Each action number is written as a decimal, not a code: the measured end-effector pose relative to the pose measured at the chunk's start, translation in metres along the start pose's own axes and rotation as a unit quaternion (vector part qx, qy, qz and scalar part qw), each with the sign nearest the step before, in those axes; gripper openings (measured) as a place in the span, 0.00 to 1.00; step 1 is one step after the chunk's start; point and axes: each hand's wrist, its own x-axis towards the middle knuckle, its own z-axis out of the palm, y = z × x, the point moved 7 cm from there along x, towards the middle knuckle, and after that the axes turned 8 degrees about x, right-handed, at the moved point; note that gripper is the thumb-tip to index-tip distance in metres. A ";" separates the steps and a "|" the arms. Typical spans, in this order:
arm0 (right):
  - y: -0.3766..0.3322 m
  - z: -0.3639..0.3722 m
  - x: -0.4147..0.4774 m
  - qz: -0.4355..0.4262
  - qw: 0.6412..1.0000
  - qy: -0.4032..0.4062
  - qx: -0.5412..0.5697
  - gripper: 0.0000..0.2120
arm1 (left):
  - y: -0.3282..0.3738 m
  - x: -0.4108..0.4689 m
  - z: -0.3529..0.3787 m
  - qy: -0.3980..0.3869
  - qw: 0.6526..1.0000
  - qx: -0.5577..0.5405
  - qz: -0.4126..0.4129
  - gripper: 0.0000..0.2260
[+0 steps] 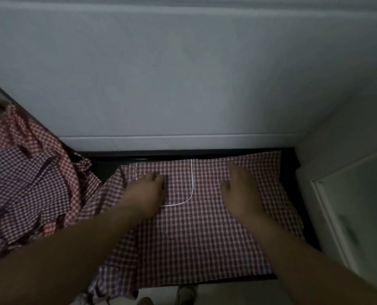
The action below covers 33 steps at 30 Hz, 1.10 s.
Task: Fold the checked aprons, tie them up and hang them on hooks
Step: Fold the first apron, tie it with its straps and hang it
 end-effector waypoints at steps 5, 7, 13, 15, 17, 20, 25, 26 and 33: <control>0.024 0.053 -0.014 0.026 0.987 -0.104 -0.118 0.30 | -0.007 -0.003 0.030 0.031 0.998 0.028 -0.044 0.25; 0.032 0.055 -0.009 0.032 0.984 -0.109 -0.137 0.30 | -0.021 -0.011 0.033 0.057 0.998 0.008 -0.030 0.25; -0.013 0.036 -0.013 -0.025 0.990 -0.016 -0.134 0.24 | -0.056 -0.116 0.018 0.196 0.979 -0.044 0.032 0.16; -0.068 0.041 -0.039 -0.093 0.992 0.026 -0.081 0.11 | -0.085 -0.145 0.023 0.209 0.973 -0.096 -0.028 0.11; -0.116 0.075 -0.075 -0.025 0.992 -0.108 0.053 0.12 | -0.113 -0.168 0.036 0.187 0.966 -0.156 -0.086 0.09; -0.160 0.144 -0.121 0.092 0.932 -0.309 0.166 0.22 | -0.130 -0.189 0.060 0.092 0.959 -0.247 -0.104 0.20; -0.180 0.179 -0.134 0.195 0.894 -0.294 0.276 0.06 | -0.118 -0.191 0.067 -0.019 0.923 -0.367 -0.111 0.31; -0.184 0.180 -0.133 0.217 0.875 -0.293 0.318 0.05 | -0.115 -0.187 0.068 -0.023 0.905 -0.411 -0.109 0.28; -0.158 0.176 -0.099 0.296 0.846 -0.254 0.364 0.14 | -0.176 -0.167 -0.021 0.116 0.833 -0.506 -0.193 0.06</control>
